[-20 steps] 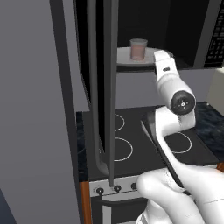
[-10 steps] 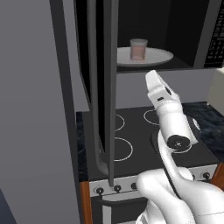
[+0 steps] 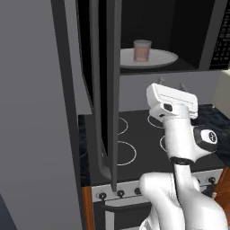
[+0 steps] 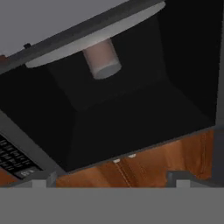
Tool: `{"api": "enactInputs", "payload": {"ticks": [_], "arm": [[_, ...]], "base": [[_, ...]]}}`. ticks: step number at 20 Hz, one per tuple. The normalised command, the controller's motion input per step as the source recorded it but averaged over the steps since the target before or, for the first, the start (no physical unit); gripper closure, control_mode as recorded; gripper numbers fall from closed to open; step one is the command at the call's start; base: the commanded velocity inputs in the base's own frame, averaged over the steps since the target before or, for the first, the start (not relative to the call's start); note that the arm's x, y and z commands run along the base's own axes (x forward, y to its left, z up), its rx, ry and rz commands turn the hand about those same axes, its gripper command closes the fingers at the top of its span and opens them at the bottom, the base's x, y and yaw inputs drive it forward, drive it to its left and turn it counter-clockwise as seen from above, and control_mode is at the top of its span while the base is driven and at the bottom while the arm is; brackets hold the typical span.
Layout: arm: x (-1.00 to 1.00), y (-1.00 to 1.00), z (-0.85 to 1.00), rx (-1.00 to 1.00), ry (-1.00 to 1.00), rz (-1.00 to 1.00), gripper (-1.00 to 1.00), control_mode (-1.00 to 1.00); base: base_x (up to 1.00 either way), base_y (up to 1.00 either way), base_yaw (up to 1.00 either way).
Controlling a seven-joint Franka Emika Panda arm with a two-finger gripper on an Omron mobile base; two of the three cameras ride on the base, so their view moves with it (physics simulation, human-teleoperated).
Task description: Place the microwavable item in the microwave. Then, close the microwave door and press the start button.
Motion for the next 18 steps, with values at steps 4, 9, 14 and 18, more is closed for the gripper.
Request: {"api": "enactInputs", "payload": {"ticks": [4, 9, 14, 18], "arm": [[-0.22, 0.59, -0.07, -0.14, -0.06, -0.33, -1.00, -1.00], [0.00, 0.70, -0.40, -0.09, 0.00, -0.29, -1.00, -1.00], [-0.01, 0.71, -0.50, -0.03, 0.00, -0.26, -1.00, -1.00], [-0.17, 0.86, -0.33, 0.00, 0.00, -0.23, -1.00, -1.00]], "base": [[0.00, 0.00, 0.00], [0.00, 0.00, 0.00], [0.00, 0.00, 0.00], [0.00, 0.00, 0.00]]}}
